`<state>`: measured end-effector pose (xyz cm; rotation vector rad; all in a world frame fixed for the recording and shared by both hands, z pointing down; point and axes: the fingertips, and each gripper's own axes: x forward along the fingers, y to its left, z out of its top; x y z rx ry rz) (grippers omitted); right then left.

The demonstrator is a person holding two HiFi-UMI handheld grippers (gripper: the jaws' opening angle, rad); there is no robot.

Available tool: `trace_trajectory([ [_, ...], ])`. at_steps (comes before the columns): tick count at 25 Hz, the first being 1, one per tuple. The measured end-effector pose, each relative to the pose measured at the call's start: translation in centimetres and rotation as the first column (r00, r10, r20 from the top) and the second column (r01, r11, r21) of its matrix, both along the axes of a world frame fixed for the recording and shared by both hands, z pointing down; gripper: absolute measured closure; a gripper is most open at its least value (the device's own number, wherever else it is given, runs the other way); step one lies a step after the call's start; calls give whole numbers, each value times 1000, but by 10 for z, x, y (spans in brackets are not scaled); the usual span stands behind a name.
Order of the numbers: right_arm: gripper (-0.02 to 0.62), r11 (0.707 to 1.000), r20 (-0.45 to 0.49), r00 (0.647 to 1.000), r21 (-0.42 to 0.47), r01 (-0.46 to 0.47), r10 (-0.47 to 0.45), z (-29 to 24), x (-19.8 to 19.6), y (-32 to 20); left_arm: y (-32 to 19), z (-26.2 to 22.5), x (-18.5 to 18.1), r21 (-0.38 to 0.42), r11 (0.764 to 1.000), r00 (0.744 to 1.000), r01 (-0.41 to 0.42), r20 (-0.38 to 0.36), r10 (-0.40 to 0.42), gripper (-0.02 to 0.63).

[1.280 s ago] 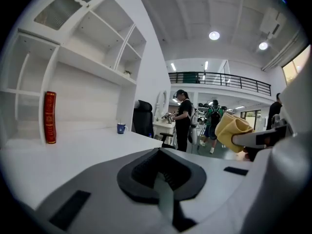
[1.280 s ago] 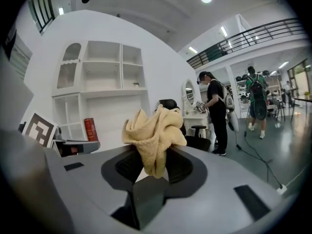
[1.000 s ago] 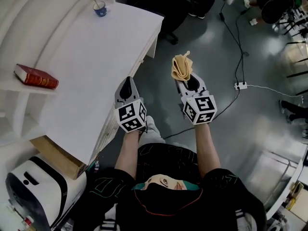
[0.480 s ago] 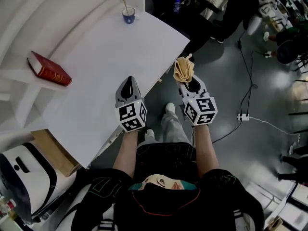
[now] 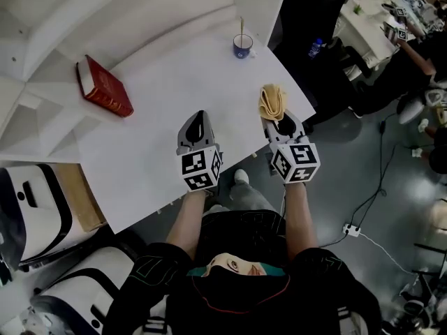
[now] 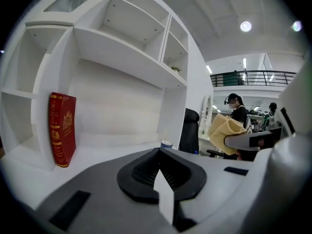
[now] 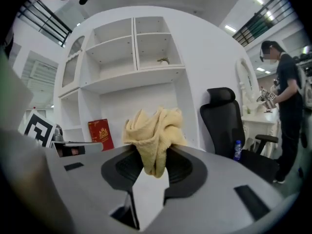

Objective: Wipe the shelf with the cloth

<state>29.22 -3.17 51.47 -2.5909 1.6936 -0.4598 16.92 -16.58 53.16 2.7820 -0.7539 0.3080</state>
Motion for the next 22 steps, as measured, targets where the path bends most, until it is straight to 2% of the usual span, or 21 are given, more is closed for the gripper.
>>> trace_trajectory([
  [5,474,993,58,992,-17,114,-113,26,11,-44,-29,8,-4,17,993,991,119,51,-120,606],
  [8,474,977,90,974,-12,212,-210,36,2,-76,-48,9,-22,31,977,975,210,72,-212,606],
  [13,474,924,121,916,20,382,-381,44,-23,-129,-69,7,-73,54,913,910,405,77,-408,606],
  [18,474,863,107,857,32,504,-505,31,-67,-161,-82,-10,-117,77,862,861,501,54,-506,606],
  [22,474,830,74,827,34,557,-558,17,-90,-188,-94,-28,-138,95,836,839,541,8,-544,606],
])
